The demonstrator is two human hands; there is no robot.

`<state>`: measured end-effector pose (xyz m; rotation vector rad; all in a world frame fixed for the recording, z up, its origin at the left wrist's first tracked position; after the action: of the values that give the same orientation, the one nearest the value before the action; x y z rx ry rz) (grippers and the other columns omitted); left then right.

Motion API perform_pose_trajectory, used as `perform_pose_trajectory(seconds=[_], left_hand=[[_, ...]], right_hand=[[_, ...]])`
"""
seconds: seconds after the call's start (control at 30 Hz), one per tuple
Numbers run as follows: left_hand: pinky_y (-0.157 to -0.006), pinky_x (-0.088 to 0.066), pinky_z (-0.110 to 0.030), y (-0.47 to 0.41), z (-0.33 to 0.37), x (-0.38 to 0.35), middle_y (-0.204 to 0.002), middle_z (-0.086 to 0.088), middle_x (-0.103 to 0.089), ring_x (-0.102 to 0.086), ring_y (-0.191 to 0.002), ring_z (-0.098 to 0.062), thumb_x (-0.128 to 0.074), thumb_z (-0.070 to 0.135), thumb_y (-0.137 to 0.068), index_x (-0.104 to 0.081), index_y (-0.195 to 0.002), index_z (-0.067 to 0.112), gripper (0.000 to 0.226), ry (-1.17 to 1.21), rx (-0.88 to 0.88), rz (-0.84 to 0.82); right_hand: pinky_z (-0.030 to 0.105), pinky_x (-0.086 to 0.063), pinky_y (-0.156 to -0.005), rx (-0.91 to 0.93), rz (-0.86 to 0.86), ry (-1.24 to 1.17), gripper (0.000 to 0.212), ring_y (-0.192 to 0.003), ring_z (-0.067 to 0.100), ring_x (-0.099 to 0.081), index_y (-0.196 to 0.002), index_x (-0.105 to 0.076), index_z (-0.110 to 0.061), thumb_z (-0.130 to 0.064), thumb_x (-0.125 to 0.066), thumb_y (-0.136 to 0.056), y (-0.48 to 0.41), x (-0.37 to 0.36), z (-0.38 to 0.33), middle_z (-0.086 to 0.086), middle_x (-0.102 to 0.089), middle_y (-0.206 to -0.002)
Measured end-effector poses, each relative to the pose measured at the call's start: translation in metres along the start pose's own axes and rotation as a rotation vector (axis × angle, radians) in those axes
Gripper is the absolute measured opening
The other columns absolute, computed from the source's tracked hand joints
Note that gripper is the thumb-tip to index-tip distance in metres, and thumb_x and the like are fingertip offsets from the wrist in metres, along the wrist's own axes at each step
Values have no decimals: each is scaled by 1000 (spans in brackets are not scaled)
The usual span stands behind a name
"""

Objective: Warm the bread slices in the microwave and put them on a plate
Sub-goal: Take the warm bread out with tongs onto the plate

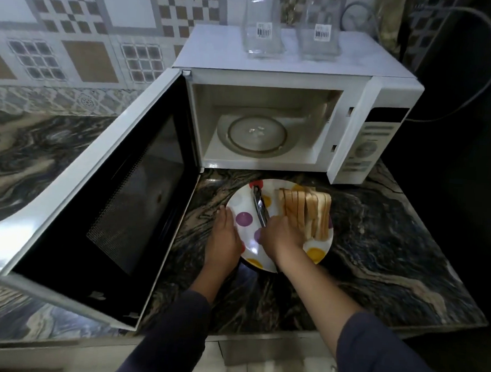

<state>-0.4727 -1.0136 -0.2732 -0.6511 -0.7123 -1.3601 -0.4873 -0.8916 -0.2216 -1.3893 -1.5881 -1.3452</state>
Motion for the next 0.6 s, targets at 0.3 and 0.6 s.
perform_pose_trajectory(seconds=[0.3,0.6], left_hand=[[-116,-11,-26,1,-1,-2,-157,-11,-10,-6,-146,-20,-38,8,-93,-12,-148,4,61,-43,33,49],[-117,-12,-31,-1,-8,-1,-154,-15,-24,-16,-145,-23,-39,21,-96,-23,-145,0,55,-44,105,132]], right_hand=[[27,-40,-66,81,45,-68,33,-95,31,-62,-101,-64,-4,-34,-51,-93,3,2,7,14,-64,-103],[34,-53,-66,261,381,-300,23,-76,23,-61,-88,-67,-9,-27,-53,-91,4,38,45,8,-67,-86]])
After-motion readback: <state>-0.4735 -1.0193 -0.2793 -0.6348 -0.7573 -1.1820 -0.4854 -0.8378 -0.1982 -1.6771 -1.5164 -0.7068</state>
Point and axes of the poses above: each hand's wrist, its own y-axis away from the middle knuckle, its own x-axis out of the back of the hand, z = x × y, the point moved 3 cm from there along -y, towards the middle knuckle
